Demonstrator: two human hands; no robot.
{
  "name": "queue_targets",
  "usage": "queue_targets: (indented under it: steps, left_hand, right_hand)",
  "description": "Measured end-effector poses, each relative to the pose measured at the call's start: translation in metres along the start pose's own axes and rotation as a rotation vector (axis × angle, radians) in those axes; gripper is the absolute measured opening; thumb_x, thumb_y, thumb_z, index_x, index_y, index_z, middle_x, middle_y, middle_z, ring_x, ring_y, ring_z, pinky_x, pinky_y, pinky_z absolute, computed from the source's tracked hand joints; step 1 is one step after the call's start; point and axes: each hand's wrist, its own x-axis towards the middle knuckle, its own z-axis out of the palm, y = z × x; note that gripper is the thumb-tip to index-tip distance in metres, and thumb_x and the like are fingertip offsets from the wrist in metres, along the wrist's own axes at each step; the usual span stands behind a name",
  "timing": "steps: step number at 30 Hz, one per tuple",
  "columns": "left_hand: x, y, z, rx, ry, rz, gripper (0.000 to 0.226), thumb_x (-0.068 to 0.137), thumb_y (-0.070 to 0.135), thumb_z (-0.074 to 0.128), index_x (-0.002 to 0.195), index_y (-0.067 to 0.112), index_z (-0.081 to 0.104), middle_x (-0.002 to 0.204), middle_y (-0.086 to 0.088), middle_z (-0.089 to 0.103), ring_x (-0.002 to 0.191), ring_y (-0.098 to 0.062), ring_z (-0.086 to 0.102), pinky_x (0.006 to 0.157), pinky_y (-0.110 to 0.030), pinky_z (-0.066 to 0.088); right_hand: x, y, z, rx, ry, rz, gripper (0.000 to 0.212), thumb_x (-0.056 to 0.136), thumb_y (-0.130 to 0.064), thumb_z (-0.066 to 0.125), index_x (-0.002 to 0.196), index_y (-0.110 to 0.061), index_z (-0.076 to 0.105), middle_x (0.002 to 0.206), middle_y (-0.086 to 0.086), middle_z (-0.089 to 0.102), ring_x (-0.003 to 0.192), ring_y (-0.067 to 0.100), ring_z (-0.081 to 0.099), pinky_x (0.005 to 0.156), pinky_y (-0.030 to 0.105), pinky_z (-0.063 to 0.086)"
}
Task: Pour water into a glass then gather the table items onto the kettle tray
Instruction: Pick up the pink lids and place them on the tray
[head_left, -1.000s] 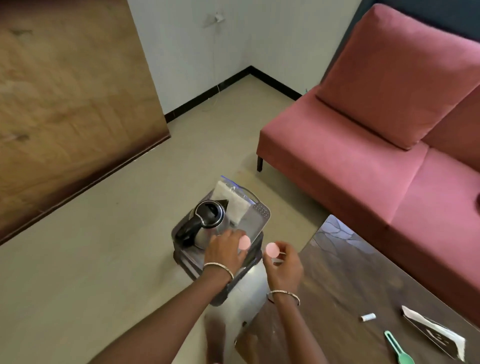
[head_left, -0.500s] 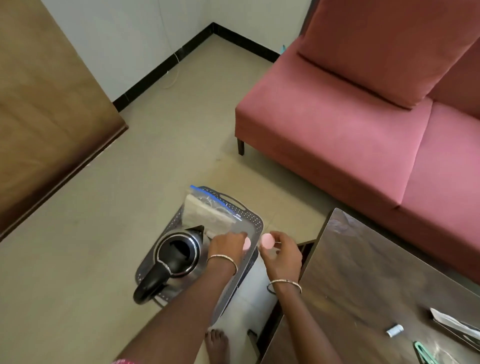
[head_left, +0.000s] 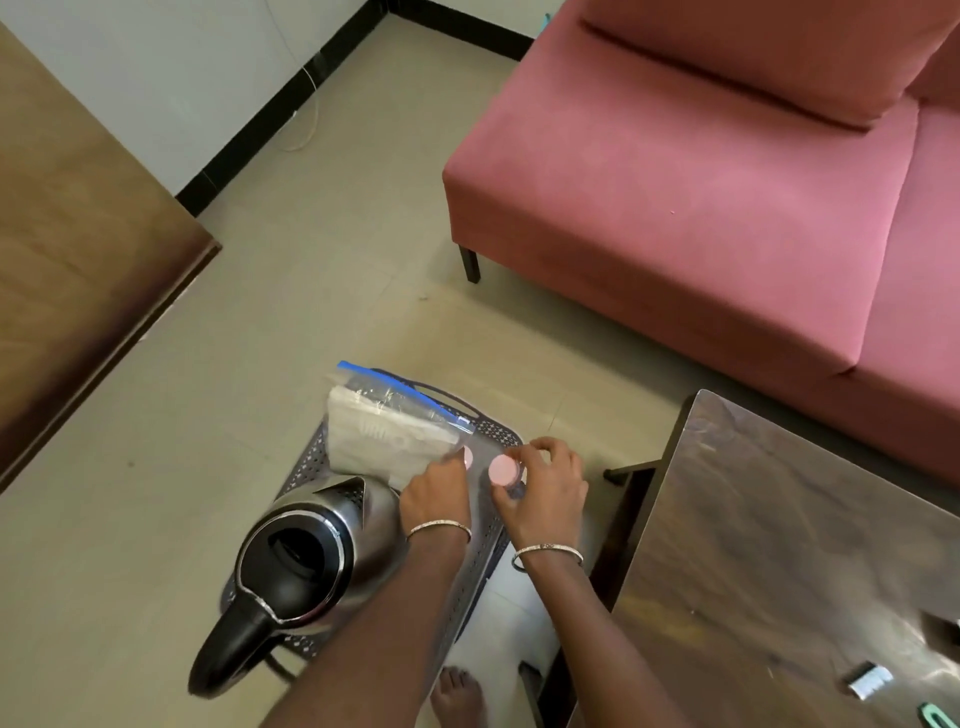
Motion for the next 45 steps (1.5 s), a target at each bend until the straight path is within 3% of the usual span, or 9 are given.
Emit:
queue_targets:
  steps: [3, 7, 13, 21, 30, 34, 39, 41, 45]
  left_hand:
    - [0.007, -0.002, 0.010, -0.001, -0.004, -0.011, 0.034, 0.102, 0.031, 0.037, 0.135, 0.040, 0.044, 0.099, -0.006, 0.071, 0.092, -0.026, 0.069, 0.070, -0.032, 0.052]
    - [0.011, 0.000, 0.017, -0.028, -0.018, -0.054, 0.028, 0.102, 0.031, 0.037, 0.125, 0.033, 0.053, 0.096, -0.008, 0.071, 0.090, -0.029, 0.069, 0.069, -0.034, 0.051]
    - [0.016, -0.001, 0.023, -0.048, -0.034, -0.070, 0.037, 0.104, 0.040, 0.029, 0.119, 0.026, 0.059, 0.096, -0.010, 0.071, 0.090, -0.031, 0.069, 0.071, -0.036, 0.052]
    - [0.006, -0.007, 0.023, -0.033, -0.026, -0.019, 0.038, 0.103, 0.044, 0.028, 0.141, 0.043, 0.034, 0.095, -0.010, 0.071, 0.090, -0.032, 0.069, 0.071, -0.038, 0.053]
    - [-0.007, -0.006, 0.027, -0.003, -0.046, 0.026, 0.048, 0.103, 0.031, 0.027, 0.150, 0.038, 0.017, 0.093, -0.011, 0.071, 0.087, -0.034, 0.069, 0.071, -0.040, 0.053]
    - [-0.018, -0.007, 0.030, 0.071, -0.031, 0.065, 0.047, 0.101, 0.019, 0.030, 0.147, 0.030, 0.027, 0.106, -0.010, 0.069, 0.084, -0.033, 0.070, 0.068, -0.040, 0.054]
    - [-0.036, -0.008, 0.019, -0.025, 0.003, 0.082, 0.027, 0.097, 0.015, 0.046, 0.123, 0.015, 0.055, 0.087, -0.011, 0.070, 0.076, -0.033, 0.070, 0.061, -0.040, 0.054]
    - [-0.047, -0.008, 0.008, -0.092, 0.049, 0.110, 0.015, 0.093, 0.015, 0.055, 0.105, 0.010, 0.063, 0.080, -0.014, 0.068, 0.067, -0.036, 0.068, 0.053, -0.040, 0.053]
    - [-0.074, -0.006, -0.013, -0.153, 0.069, 0.098, 0.018, 0.095, 0.019, 0.048, 0.106, 0.014, 0.062, 0.093, -0.010, 0.067, 0.079, -0.032, 0.068, 0.063, -0.040, 0.051]
  right_hand:
    - [0.007, -0.005, 0.006, -0.061, 0.013, -0.006, 0.032, 0.071, -0.028, 0.077, 0.103, -0.031, 0.072, 0.124, 0.001, 0.051, 0.118, 0.027, 0.044, 0.086, 0.038, 0.039]
    - [0.011, -0.007, 0.012, -0.132, 0.117, -0.021, 0.025, 0.073, -0.020, 0.074, 0.096, -0.031, 0.073, 0.112, -0.002, 0.057, 0.105, 0.027, 0.048, 0.081, 0.037, 0.033]
    - [0.002, -0.007, 0.019, -0.183, 0.377, -0.174, 0.028, 0.078, -0.019, 0.071, 0.104, -0.031, 0.070, 0.103, -0.014, 0.068, 0.113, 0.018, 0.048, 0.091, 0.042, 0.028]
    - [-0.003, -0.010, 0.032, -0.303, 0.091, -0.052, 0.016, 0.076, -0.021, 0.072, 0.087, -0.027, 0.062, 0.079, -0.012, 0.072, 0.130, 0.023, 0.051, 0.096, 0.046, 0.020]
    - [0.011, -0.012, 0.042, -0.333, 0.082, -0.039, 0.004, 0.080, -0.022, 0.071, 0.083, -0.022, 0.068, 0.078, -0.003, 0.074, 0.120, 0.028, 0.058, 0.092, 0.045, 0.021]
    - [0.014, -0.011, 0.045, -0.348, -0.033, -0.004, 0.013, 0.089, -0.023, 0.059, 0.101, -0.023, 0.065, 0.095, -0.003, 0.074, 0.129, 0.027, 0.047, 0.094, 0.046, 0.018]
    - [0.009, -0.009, 0.034, -0.270, -0.096, -0.027, 0.026, 0.089, -0.019, 0.056, 0.115, -0.026, 0.058, 0.114, -0.008, 0.068, 0.136, 0.022, 0.037, 0.100, 0.045, 0.016]
    - [-0.001, -0.008, 0.021, -0.186, -0.047, -0.046, 0.026, 0.088, -0.023, 0.059, 0.113, -0.026, 0.062, 0.112, -0.008, 0.069, 0.132, 0.022, 0.042, 0.098, 0.041, 0.021]
    - [-0.036, 0.005, -0.006, -0.016, 0.098, -0.050, 0.019, 0.084, -0.019, 0.067, 0.102, -0.022, 0.068, 0.102, -0.004, 0.070, 0.107, 0.025, 0.056, 0.082, 0.038, 0.037]
